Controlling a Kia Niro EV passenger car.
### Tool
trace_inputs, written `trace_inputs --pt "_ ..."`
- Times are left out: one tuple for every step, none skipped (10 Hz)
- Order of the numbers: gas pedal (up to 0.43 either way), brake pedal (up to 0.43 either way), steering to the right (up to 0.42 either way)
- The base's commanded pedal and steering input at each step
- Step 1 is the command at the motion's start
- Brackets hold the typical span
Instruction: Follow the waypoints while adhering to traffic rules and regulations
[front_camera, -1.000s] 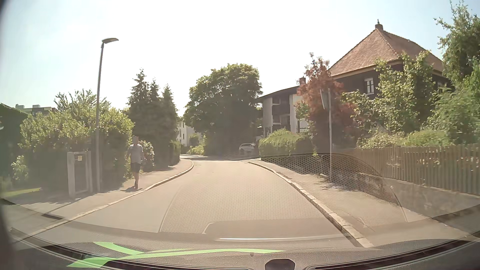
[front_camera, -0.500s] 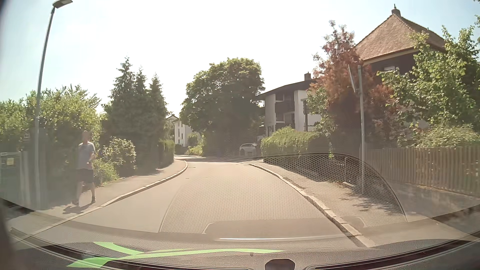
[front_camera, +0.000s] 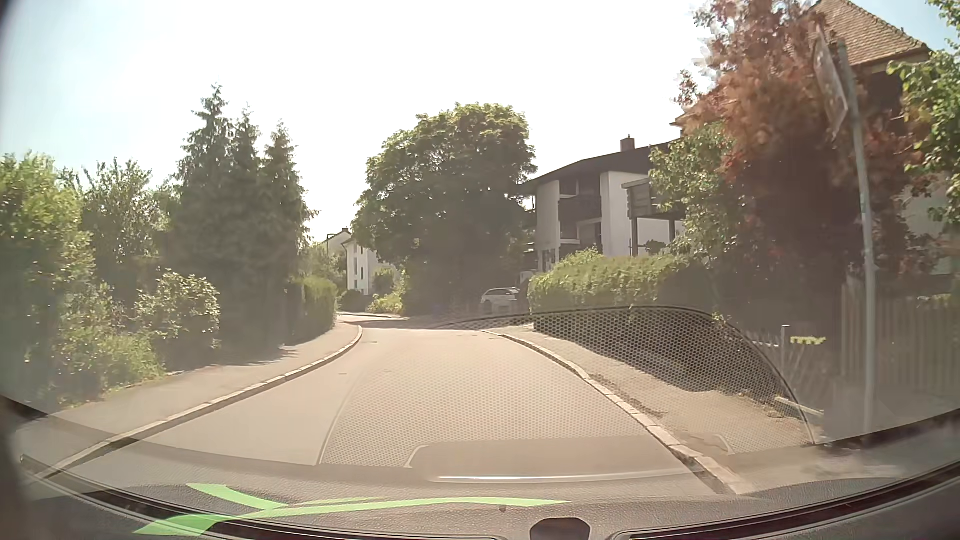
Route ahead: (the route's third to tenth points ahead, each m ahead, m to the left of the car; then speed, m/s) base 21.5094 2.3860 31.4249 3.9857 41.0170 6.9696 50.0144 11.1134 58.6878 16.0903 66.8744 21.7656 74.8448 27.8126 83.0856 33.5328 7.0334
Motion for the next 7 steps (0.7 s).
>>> trace_inputs --pt "0.067 0.000 -0.014" --pt "0.067 0.000 -0.016" --pt "0.067 0.000 -0.019" --pt "0.067 0.000 -0.020" --pt "0.067 0.000 -0.023" --pt "0.067 0.000 -0.026" --pt "0.067 0.000 -0.028"
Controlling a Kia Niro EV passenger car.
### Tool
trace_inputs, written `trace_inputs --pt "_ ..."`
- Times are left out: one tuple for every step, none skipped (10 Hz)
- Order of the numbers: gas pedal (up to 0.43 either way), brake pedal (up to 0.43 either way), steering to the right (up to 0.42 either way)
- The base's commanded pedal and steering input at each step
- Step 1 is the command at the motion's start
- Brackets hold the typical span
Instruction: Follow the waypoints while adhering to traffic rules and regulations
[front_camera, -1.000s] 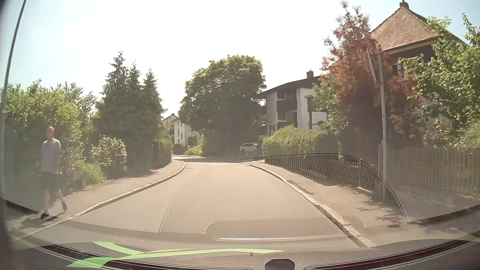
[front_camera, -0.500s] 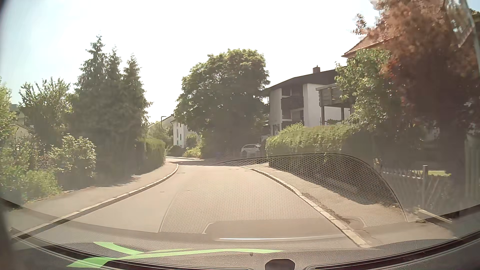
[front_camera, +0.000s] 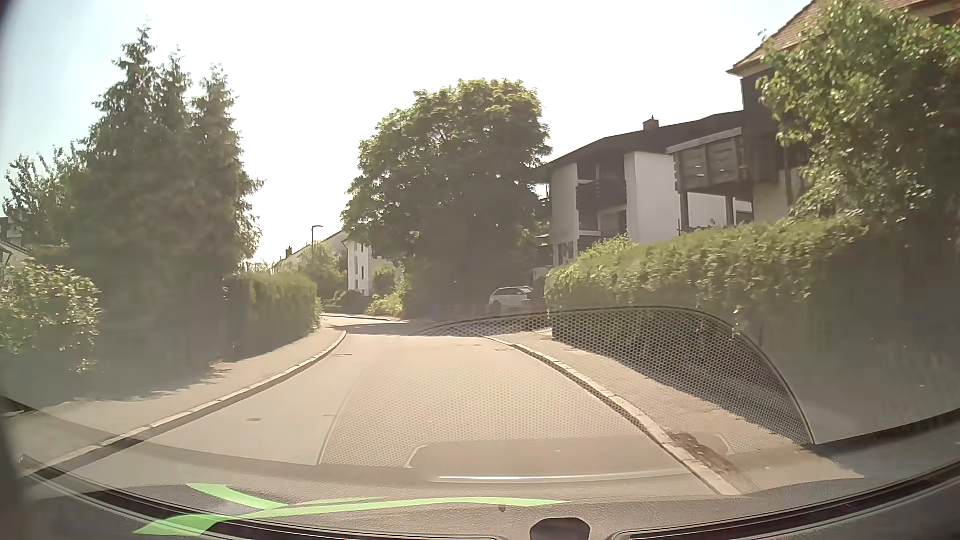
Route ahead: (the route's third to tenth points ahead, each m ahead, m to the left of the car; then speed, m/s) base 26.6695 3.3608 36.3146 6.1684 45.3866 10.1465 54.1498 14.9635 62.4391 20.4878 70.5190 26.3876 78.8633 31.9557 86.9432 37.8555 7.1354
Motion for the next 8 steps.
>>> trace_inputs --pt "0.067 0.000 -0.029" --pt "0.059 0.000 -0.029" --pt "0.047 0.000 -0.031" --pt "0.028 0.000 -0.033" --pt "0.020 0.000 -0.035" --pt "0.000 0.000 -0.037" --pt "0.000 0.000 -0.038" --pt "0.000 0.000 -0.039"
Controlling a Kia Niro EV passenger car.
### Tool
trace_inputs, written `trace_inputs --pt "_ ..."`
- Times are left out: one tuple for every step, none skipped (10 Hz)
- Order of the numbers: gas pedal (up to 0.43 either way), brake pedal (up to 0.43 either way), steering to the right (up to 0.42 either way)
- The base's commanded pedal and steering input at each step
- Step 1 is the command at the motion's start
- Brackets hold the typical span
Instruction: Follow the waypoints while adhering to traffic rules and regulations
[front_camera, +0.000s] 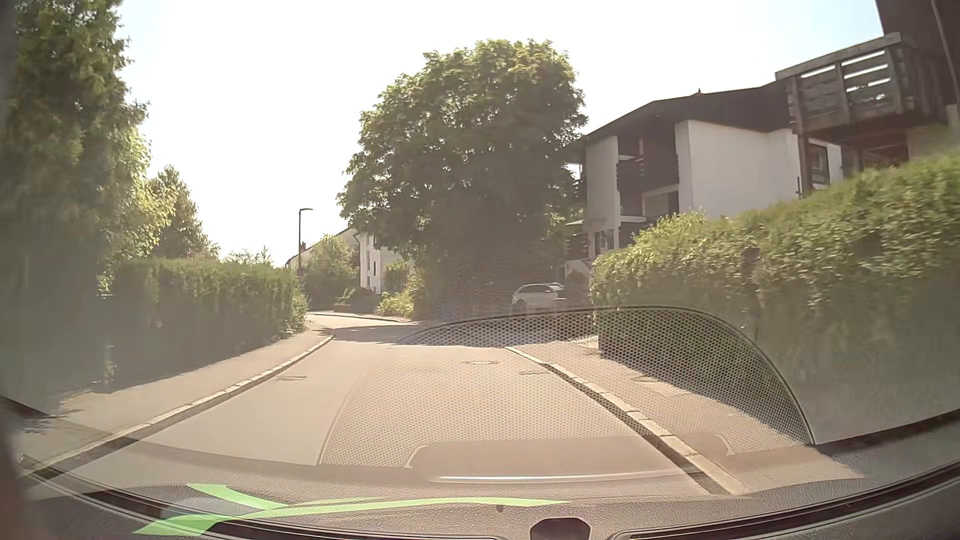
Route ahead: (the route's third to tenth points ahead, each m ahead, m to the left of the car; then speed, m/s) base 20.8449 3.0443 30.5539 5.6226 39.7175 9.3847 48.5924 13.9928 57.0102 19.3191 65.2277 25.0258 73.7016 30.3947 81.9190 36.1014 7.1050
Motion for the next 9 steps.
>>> trace_inputs --pt "0.000 0.000 -0.040" --pt "0.000 0.000 -0.041" --pt "0.000 0.000 -0.043" --pt "0.000 0.000 -0.046" --pt "0.000 0.000 -0.048" --pt "0.000 0.000 -0.051" --pt "0.000 0.000 -0.051" --pt "0.000 0.000 -0.051" --pt "0.000 0.000 -0.051"
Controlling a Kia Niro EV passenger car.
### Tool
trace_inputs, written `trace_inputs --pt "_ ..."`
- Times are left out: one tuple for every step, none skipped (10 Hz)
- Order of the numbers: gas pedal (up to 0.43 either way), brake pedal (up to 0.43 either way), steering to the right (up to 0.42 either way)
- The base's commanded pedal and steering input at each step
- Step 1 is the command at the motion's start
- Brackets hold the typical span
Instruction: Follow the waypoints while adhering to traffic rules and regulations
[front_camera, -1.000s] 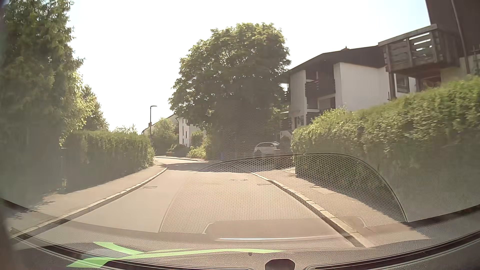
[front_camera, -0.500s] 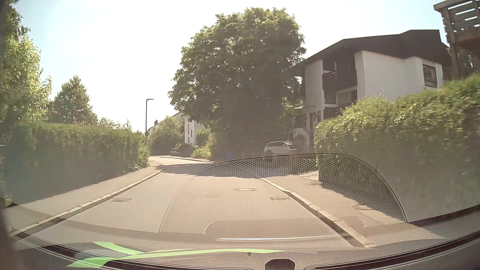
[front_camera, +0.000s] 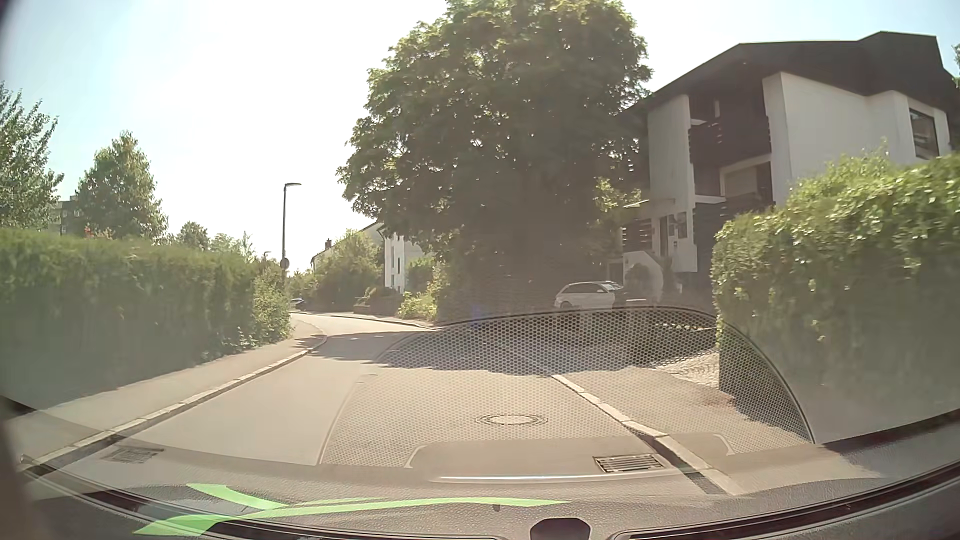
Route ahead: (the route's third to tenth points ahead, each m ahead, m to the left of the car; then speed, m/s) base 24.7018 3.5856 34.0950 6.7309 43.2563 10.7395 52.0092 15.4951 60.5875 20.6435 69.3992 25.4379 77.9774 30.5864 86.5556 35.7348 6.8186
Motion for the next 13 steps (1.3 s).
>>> trace_inputs --pt "0.000 0.000 -0.051" --pt "0.000 0.000 -0.051" --pt "0.000 0.000 -0.051" --pt "0.000 0.000 -0.051" --pt "0.000 0.000 -0.051" --pt "0.000 0.000 -0.051" --pt "0.000 0.000 -0.052" --pt "0.000 0.000 -0.052" --pt "0.000 0.000 -0.052" --pt "0.000 0.000 -0.053" --pt "0.000 0.000 -0.053" --pt "0.000 0.000 -0.053" --pt "0.000 0.000 -0.053"
